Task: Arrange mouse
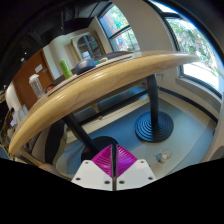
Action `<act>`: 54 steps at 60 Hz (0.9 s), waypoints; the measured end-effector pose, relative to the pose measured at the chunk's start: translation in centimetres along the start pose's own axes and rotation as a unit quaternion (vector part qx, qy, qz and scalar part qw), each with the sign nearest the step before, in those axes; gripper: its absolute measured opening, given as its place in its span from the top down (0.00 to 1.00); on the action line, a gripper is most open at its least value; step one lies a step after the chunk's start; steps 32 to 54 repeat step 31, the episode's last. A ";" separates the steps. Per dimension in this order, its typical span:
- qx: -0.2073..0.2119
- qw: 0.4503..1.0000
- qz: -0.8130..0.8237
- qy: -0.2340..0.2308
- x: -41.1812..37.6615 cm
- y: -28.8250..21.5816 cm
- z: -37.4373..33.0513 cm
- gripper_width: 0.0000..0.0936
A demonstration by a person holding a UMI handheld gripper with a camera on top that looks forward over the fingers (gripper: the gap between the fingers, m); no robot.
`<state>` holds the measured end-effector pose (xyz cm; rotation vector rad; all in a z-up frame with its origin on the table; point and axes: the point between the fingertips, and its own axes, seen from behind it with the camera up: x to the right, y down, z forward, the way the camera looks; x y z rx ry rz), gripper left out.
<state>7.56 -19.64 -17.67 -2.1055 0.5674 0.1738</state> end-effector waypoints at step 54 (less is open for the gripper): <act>-0.020 0.999 -0.026 0.032 1.0 0.9 0.2 0.97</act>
